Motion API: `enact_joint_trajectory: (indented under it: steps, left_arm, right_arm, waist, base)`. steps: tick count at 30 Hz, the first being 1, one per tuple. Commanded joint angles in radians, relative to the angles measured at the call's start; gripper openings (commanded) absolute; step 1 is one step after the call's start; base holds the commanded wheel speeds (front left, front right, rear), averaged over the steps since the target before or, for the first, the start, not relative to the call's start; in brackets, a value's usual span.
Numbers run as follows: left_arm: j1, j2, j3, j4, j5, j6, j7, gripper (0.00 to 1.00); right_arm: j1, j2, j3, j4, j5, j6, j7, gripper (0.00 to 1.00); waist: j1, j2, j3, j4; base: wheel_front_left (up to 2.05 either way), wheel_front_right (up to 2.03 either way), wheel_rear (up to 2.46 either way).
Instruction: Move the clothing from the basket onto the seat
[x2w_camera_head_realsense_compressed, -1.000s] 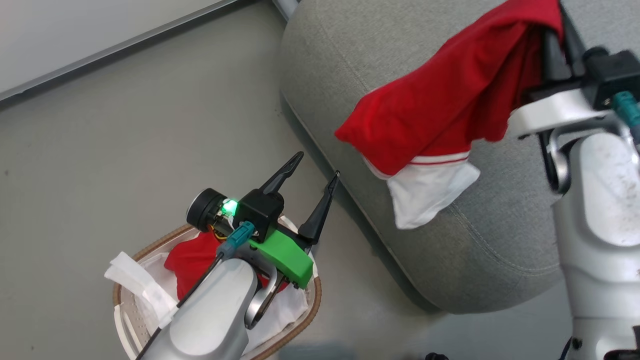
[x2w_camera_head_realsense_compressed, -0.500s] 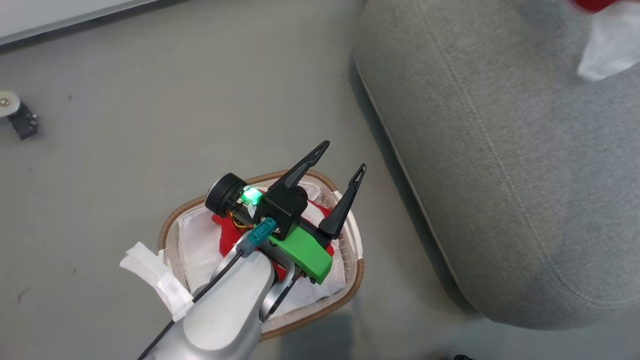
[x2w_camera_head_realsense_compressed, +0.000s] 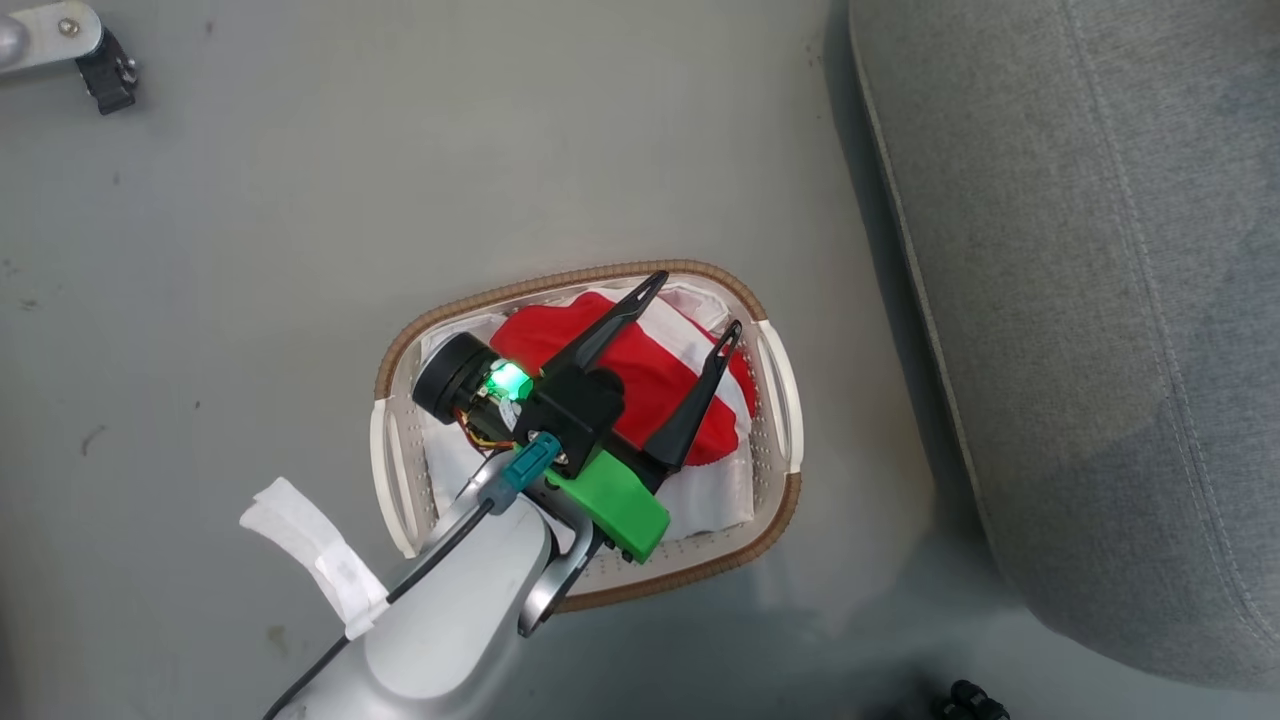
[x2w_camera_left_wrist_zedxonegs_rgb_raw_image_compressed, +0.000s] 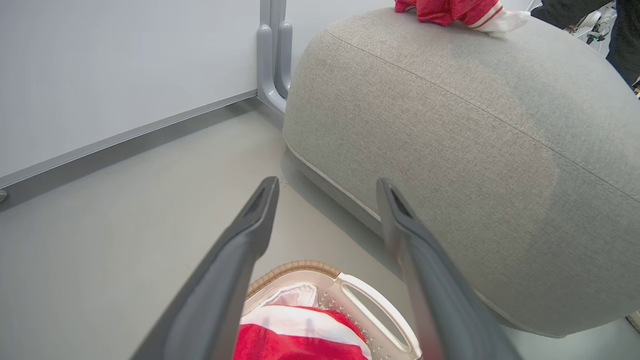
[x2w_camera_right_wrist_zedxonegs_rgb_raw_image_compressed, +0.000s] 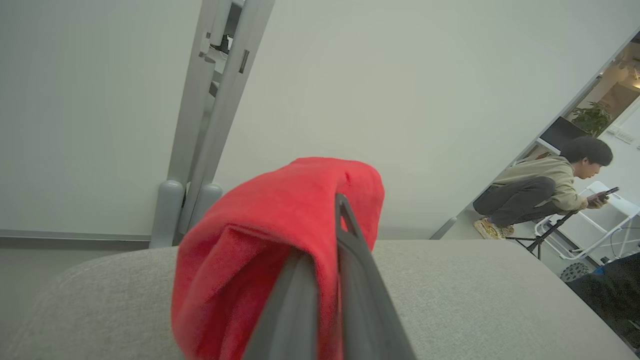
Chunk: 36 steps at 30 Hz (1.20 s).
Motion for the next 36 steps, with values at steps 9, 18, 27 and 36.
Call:
enact_joint_trajectory:
  steps: [9, 18, 27, 36]
  left_arm:
    - [-0.017, -0.004, 0.007, 0.018, -0.024, 0.008, -0.003, 1.0]
    - [0.001, -0.008, 0.017, 0.054, -0.049, 0.011, -0.006, 1.0]
    - [0.035, -0.009, 0.046, 0.087, -0.077, 0.014, -0.009, 1.0]
    - [0.105, -0.019, 0.117, 0.086, -0.105, 0.021, -0.008, 1.0]
  right_arm:
    - [0.118, 0.058, 0.03, 0.098, -0.015, -0.001, -0.002, 0.0]
    - [0.208, 0.066, 0.091, 0.068, 0.038, -0.001, -0.002, 1.0]
    - [0.369, 0.091, 0.181, -0.001, 0.105, -0.001, -0.002, 1.0]
    - [0.443, 0.078, 0.277, -0.045, 0.154, -0.001, -0.002, 1.0]
  waist:
    - [-0.0001, 0.0, 0.034, 0.011]
    - [-0.0001, 0.0, -0.01, -0.01]
    - [-0.0001, 0.0, -0.118, -0.042]
    - [-0.0001, 0.0, -0.261, -0.036]
  base:
    - [0.0, 0.0, 0.0]
    - [0.0, 0.0, 0.0]
    - [0.0, 0.0, 0.0]
    - [0.0, 0.0, 0.0]
